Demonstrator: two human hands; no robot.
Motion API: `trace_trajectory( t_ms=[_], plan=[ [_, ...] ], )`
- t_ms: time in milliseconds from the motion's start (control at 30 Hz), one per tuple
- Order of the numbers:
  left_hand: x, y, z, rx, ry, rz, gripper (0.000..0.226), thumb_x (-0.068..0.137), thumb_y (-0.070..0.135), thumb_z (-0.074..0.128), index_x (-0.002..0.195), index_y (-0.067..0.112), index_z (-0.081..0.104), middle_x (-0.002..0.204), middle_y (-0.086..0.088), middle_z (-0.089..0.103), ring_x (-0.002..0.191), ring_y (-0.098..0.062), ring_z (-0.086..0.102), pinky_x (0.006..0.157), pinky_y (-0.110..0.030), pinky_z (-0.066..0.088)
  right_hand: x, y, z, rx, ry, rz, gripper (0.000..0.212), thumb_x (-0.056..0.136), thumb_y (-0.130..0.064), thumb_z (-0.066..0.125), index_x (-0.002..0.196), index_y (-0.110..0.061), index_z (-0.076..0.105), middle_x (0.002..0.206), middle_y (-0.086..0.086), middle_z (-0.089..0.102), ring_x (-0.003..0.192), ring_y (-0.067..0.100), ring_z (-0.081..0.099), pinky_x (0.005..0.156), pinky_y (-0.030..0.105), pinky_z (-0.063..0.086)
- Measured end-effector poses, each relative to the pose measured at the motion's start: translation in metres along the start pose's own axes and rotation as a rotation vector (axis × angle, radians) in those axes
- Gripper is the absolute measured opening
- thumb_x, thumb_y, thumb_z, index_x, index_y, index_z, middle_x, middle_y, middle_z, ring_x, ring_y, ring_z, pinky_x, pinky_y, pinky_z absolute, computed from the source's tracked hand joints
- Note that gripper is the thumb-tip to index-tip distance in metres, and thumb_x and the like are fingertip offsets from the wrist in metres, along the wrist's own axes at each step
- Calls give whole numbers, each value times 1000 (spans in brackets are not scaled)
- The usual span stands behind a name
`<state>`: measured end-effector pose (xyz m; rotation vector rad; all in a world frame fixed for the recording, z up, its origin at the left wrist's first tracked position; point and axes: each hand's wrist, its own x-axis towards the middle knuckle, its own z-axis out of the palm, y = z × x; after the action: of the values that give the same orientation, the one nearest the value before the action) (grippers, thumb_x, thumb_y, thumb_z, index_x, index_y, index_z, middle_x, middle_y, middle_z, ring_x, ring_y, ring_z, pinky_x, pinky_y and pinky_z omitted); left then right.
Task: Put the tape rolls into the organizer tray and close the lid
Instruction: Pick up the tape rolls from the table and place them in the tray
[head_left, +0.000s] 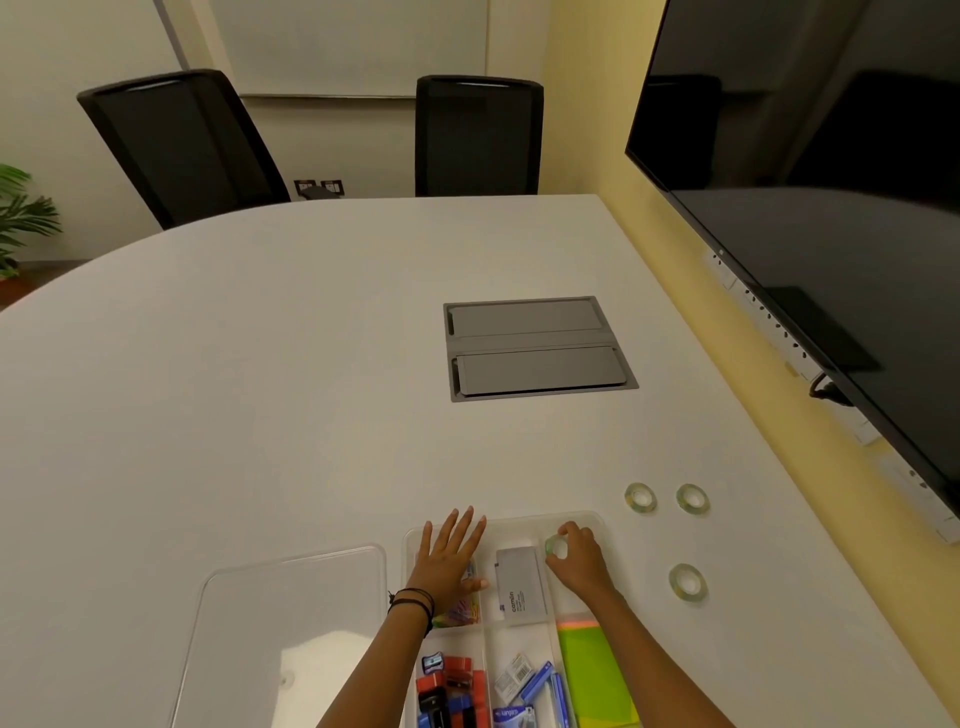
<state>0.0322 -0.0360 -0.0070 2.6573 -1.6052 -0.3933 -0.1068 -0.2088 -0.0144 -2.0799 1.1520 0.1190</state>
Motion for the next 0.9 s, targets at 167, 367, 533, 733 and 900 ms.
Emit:
trace_trajectory(
  t_ms=[167,367,533,733,900],
  plan=[
    [-2,-2,-5,14,-7,-39,145,54,77,67,144,16,-30,132,-5,62,145,-22,-25,111,-48,-25,1,-5,2,-64,9,-37,41,87,-16,62,121,-3,44,124,20,48,111,33,53,90,34,47],
    [-1,2,-14,-48,-161,-15,131,70,67,64,133,31,-45,153,-17,32,144,-20,-26,102,-33,-40,4,-6,-5,-123,-36,-54,38,88,-19,58,121,-5,46,125,17,50,111,31,54,87,34,48],
    [11,-3,7,-38,-146,-7,92,92,56,39,105,58,-52,154,-9,-27,148,-29,-13,99,-36,-41,14,-5,-34,-44,31,-43,14,88,-15,54,99,-9,63,105,11,67,95,27,64,75,30,47],
    [7,-1,-2,1,-11,-42,117,64,73,62,146,28,-8,138,-6,56,122,-26,59,120,-43,-1,32,12,-83,462,-44,-54,19,93,-1,47,95,-6,65,91,14,68,71,18,63,62,24,50],
    [4,-1,-7,-66,-81,-6,111,55,80,63,141,21,24,140,-2,46,120,-18,59,114,-45,-21,58,49,-97,271,200,52,30,88,-2,58,118,-1,56,124,21,55,114,34,53,94,39,45]
  ],
)
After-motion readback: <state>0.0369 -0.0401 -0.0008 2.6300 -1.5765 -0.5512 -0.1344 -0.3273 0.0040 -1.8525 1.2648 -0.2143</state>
